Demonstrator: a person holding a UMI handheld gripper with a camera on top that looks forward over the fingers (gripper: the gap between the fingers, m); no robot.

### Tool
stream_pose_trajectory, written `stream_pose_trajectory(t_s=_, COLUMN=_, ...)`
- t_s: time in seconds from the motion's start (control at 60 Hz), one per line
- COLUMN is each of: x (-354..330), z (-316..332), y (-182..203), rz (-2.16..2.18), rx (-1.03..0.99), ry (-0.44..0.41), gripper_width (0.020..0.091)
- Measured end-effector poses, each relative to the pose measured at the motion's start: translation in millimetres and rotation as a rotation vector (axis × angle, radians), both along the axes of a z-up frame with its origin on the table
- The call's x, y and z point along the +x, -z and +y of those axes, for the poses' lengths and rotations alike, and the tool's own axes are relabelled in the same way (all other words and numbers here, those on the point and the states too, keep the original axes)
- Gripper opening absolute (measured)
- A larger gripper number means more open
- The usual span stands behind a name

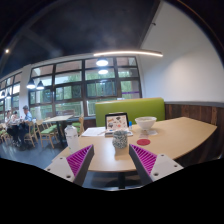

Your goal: Pour water

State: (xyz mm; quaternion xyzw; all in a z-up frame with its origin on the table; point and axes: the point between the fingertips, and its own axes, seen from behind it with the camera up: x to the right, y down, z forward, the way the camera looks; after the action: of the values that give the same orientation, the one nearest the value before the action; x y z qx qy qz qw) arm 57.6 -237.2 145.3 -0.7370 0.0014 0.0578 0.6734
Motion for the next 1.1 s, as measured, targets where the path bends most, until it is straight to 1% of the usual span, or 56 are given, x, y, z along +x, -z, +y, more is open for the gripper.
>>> stream_pose_trajectory(t_s=0.233, x=-11, z=3, y=4, rz=-0.064, rx=0.000, ry=-0.020, gripper_width=0.0812)
stream_pose_trajectory(t_s=0.35, x=-31, z=9, y=14, rz=-0.065, rx=-0.005, ry=-0.057, gripper_width=0.0812)
stream_pose_trajectory(t_s=0.433, x=-56, z=20, y=29, rz=-0.070, rx=-0.031, ry=-0.098, gripper_width=0.0811)
stream_pose_trajectory(t_s=0.55, x=-101, z=50, y=51, rz=-0.068, rx=-0.065, ry=-0.137, gripper_width=0.0811)
stream_pose_trajectory(t_s=0.617, x=-131, z=68, y=62, rz=-0.061, rx=-0.093, ry=-0.174, gripper_width=0.0813)
stream_pose_trajectory(t_s=0.717, x=-176, z=99, y=63, rz=-0.064, rx=-0.117, ry=-0.233, gripper_width=0.0812)
stream_pose_trajectory(t_s=0.75, x=-189, z=112, y=64, rz=-0.074, rx=-0.128, ry=-0.239, gripper_width=0.0817)
stream_pose_trajectory(t_s=0.883, x=-226, z=161, y=70, rz=-0.117, rx=-0.162, ry=-0.239, gripper_width=0.0813)
stream_pose_trajectory(t_s=1.017, x=-237, z=208, y=75, rz=-0.150, rx=-0.188, ry=-0.192, gripper_width=0.0812)
stream_pose_trajectory(t_s=1.1, x=-244, z=226, y=75, rz=-0.144, rx=-0.177, ry=-0.179, gripper_width=0.0814)
